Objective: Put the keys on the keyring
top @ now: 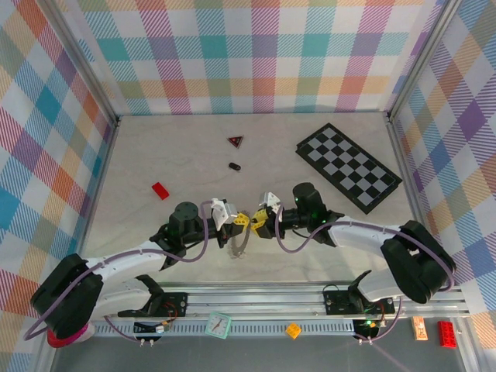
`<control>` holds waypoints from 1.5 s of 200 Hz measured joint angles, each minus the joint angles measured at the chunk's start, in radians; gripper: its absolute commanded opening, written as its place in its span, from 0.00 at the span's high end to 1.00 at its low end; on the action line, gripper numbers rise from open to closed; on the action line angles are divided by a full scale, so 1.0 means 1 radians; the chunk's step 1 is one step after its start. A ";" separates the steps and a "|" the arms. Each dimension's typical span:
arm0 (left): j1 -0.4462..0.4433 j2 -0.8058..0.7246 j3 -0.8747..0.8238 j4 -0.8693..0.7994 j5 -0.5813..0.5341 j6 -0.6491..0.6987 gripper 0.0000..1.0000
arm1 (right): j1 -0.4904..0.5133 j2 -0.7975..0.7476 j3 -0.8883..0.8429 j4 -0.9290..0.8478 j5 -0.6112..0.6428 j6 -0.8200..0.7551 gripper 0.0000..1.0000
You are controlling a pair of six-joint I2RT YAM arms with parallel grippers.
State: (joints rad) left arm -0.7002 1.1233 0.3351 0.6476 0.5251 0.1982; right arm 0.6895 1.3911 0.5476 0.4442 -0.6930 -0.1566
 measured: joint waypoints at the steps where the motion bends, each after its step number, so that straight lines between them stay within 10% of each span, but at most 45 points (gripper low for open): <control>1: 0.000 0.000 0.000 0.000 0.000 0.000 1.00 | 0.000 0.000 0.000 0.000 0.000 0.000 0.69; 221: 0.000 -0.005 0.002 -0.024 -0.015 0.026 1.00 | 0.017 0.016 0.019 0.015 -0.004 0.023 0.80; 300: 0.000 -0.016 -0.002 -0.024 -0.016 0.026 0.94 | 0.017 0.018 0.019 0.021 -0.005 0.027 1.00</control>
State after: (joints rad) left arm -0.6998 1.1072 0.3332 0.6235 0.5091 0.2237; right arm 0.7063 1.4090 0.5671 0.4656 -0.6975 -0.1291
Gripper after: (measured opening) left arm 0.043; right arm 0.049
